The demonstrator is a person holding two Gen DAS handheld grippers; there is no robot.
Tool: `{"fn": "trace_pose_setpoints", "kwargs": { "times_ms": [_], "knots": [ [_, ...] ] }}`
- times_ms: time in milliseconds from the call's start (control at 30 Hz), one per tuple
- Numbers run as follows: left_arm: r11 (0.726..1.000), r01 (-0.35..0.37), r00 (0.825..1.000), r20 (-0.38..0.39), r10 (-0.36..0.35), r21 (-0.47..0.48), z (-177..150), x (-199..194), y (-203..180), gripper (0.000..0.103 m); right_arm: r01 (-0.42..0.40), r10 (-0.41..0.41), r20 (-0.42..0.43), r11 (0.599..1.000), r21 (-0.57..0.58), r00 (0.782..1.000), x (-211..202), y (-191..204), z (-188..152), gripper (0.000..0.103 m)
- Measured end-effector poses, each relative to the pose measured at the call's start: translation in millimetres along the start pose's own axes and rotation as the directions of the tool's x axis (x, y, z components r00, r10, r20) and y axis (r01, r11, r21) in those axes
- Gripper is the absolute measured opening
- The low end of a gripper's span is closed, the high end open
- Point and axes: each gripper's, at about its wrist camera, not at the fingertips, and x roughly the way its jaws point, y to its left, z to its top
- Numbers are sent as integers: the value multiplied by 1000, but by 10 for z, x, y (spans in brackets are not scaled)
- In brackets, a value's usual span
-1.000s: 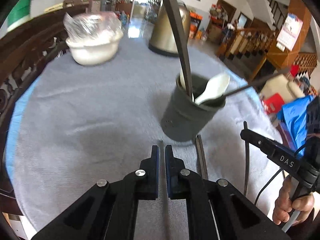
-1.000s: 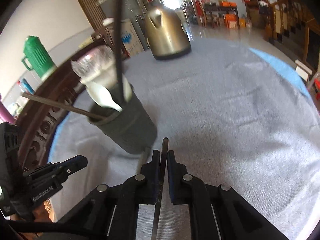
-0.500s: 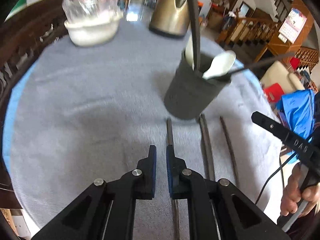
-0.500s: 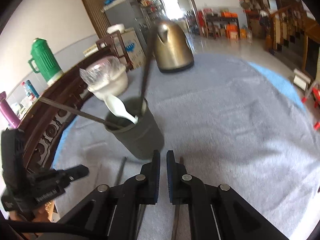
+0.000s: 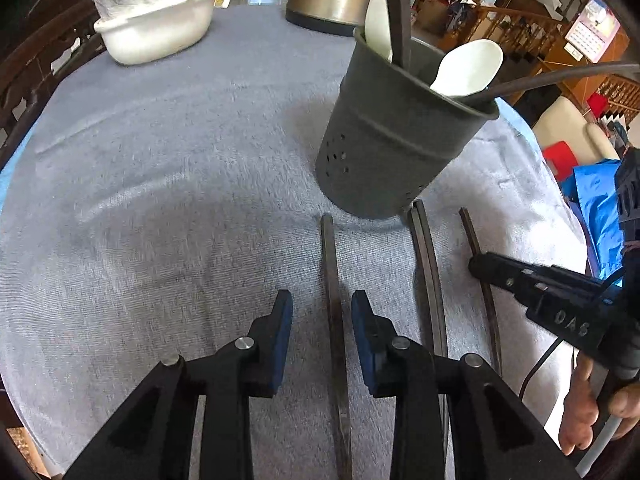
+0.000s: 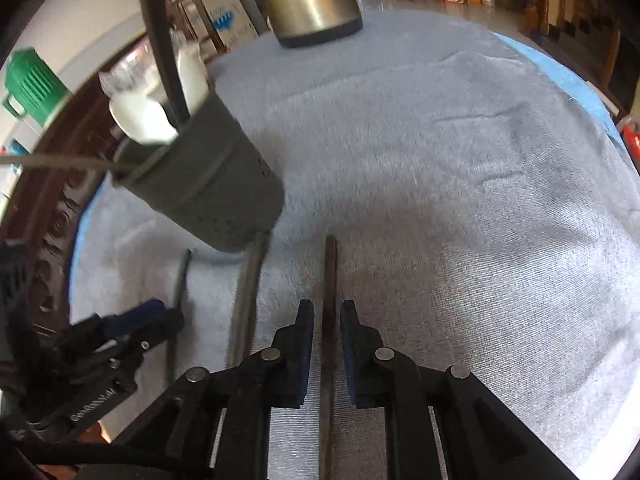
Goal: Organize utensils
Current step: 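Lift both held chopsticks off the cloth and carry them toward the holder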
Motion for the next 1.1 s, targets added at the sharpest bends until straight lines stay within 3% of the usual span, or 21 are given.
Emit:
{"fn": "trace_pose_setpoints", "kwargs": {
  "times_ms": [200,267,400,600,767,1000,1100],
  "knots": [
    [1000,-3,1000,0,3,-3,60,40,-36,9,76,-74,24,995,-61,997,104,114,15,14],
    [1000,3,1000,2,-3,-13,71,35,-24,8,83,-81,35,994,-75,996,131,155,26,8],
    [1000,5,999,33,-4,-29,12,-67,53,7,62,-58,55,995,-74,997,91,155,12,7],
    [998,6,993,120,1,-61,-110,-488,214,6,11,3,161,996,-91,987,-327,173,-63,6],
    [997,12,974,226,5,-77,-190,-950,269,6,-41,72,278,992,-117,958,-728,240,-118,6],
    [998,11,929,369,13,-61,-103,-1455,244,6,-78,132,430,987,-141,893,-1190,334,-161,6],
    [999,-9,933,358,25,-45,-49,-1461,291,6,-103,159,474,984,-143,866,-1354,364,-182,6]
  ]
}}
